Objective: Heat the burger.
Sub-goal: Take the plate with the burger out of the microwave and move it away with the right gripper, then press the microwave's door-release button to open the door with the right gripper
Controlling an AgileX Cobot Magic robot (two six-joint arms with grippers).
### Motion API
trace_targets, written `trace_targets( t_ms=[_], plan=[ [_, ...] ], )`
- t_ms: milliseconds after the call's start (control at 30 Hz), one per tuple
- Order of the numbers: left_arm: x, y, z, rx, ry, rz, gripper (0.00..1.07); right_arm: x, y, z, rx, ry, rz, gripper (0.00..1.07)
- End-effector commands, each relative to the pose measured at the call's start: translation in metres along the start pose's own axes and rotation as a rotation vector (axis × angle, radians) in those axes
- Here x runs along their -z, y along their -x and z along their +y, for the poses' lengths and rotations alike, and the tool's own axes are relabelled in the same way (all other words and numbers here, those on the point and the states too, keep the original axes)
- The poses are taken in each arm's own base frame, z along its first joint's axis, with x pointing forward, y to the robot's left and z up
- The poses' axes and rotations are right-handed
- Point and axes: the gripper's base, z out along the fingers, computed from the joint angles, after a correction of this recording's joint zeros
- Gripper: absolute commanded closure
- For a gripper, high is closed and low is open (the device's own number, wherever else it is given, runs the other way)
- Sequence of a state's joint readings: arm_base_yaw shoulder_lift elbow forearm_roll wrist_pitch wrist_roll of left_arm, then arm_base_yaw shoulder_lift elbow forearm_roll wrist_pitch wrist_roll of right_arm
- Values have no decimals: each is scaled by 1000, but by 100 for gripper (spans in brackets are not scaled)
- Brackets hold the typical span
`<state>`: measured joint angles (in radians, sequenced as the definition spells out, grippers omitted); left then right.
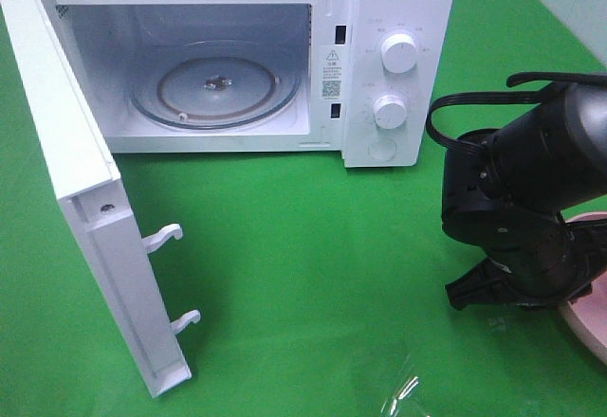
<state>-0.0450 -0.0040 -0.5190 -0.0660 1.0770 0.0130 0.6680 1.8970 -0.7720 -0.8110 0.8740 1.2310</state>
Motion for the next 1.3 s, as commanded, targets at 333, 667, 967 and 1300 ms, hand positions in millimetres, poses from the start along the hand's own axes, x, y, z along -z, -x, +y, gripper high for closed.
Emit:
trace_targets(
  t_ms=[333, 667, 967, 1300],
  plan=[
    [1, -1, -1, 3, -3, -21, 10, -2, -6, 2, 25, 30, 26, 60],
    [1, -1, -1, 3, -3, -21, 10, 45, -4, -15, -11, 342, -48, 53],
    [1, -1, -1, 3, -3, -21, 10, 92, -9, -55, -15, 515, -206, 52],
    [1, -1, -1, 3, -3, -21, 10, 134, -45, -93, 213, 736, -280, 39]
  ],
)
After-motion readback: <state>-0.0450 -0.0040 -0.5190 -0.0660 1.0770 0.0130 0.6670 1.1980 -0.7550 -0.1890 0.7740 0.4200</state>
